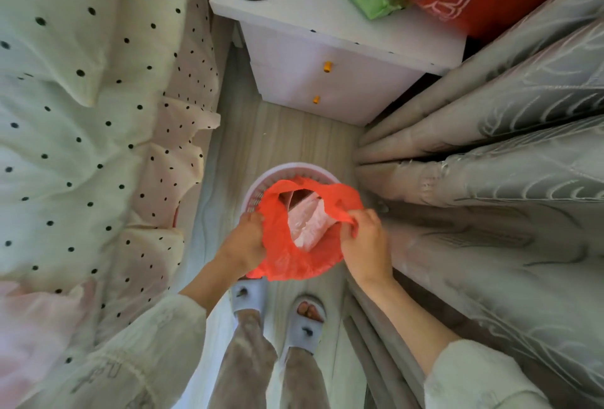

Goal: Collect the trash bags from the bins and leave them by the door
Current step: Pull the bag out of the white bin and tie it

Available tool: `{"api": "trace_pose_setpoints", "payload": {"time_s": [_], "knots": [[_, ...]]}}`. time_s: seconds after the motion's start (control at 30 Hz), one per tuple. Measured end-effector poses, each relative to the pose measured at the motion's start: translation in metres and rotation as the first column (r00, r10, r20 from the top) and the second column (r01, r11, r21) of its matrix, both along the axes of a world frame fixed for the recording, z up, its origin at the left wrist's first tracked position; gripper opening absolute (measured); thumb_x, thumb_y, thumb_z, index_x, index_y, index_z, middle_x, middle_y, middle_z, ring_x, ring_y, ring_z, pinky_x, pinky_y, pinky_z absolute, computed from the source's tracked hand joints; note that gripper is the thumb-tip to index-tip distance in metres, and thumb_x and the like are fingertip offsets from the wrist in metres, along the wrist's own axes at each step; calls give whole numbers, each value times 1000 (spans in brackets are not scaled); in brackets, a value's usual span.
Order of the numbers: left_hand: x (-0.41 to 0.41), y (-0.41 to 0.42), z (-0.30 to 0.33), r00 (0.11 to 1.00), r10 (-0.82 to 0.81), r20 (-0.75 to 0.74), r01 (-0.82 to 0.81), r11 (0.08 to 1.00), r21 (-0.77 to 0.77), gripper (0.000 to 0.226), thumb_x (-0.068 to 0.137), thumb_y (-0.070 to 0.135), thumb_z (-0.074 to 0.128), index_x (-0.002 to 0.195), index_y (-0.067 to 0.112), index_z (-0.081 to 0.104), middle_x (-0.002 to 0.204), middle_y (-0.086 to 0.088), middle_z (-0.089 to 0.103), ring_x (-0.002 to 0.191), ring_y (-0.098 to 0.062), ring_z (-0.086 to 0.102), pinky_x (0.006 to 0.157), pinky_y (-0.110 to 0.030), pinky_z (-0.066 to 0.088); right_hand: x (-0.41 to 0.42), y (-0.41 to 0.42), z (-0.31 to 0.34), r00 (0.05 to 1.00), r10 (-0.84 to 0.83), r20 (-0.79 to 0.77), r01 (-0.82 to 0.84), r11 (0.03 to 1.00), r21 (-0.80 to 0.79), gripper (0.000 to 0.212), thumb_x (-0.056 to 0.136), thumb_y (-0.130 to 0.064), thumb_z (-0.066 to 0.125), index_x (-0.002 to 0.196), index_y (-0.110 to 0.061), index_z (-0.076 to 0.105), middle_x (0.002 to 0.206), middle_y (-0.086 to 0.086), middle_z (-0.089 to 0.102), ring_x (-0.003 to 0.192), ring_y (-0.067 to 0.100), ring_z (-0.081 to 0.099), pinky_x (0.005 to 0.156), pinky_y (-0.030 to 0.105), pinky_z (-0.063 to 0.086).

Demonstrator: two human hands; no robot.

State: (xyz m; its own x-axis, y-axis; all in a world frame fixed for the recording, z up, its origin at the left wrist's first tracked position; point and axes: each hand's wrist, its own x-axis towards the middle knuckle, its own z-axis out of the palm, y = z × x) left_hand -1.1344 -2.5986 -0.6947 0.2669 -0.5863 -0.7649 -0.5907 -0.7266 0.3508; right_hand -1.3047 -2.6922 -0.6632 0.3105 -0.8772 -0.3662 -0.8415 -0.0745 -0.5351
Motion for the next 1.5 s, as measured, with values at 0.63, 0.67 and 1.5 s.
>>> {"api": "trace_pose_setpoints", "payload": {"time_s": [0.63, 0.67, 1.5], "knots": [[0, -17, 112, 332, 671, -663, -732, 627, 267, 13, 92, 13, 50, 81, 7, 53, 66, -8, 53, 51, -14, 59, 52, -24, 56, 29, -28, 80, 966, -257, -17, 233, 842, 487, 25, 78, -18, 62, 58, -22, 47, 79, 15, 62, 79, 27, 57, 82, 43, 50], [-1, -17, 121, 326, 683, -653, -732, 620, 283, 12, 91, 10, 51, 81, 7, 53, 62, -7, 53, 50, -14, 58, 53, -25, 56, 27, -27, 86, 968, -251, -6, 220, 839, 497, 25, 78, -17, 63, 58, -22, 48, 76, 12, 60, 77, 24, 55, 77, 40, 48], [6, -1, 257, 434, 622, -652, -825, 566, -9, 25, 89, 2, 48, 65, 8, 52, 63, -10, 45, 47, -10, 49, 47, -18, 44, 21, -9, 217, 909, -283, 304, 195, 937, 289, 13, 85, -12, 53, 79, -14, 65, 63, -4, 54, 71, 20, 53, 75, 41, 47]]}}
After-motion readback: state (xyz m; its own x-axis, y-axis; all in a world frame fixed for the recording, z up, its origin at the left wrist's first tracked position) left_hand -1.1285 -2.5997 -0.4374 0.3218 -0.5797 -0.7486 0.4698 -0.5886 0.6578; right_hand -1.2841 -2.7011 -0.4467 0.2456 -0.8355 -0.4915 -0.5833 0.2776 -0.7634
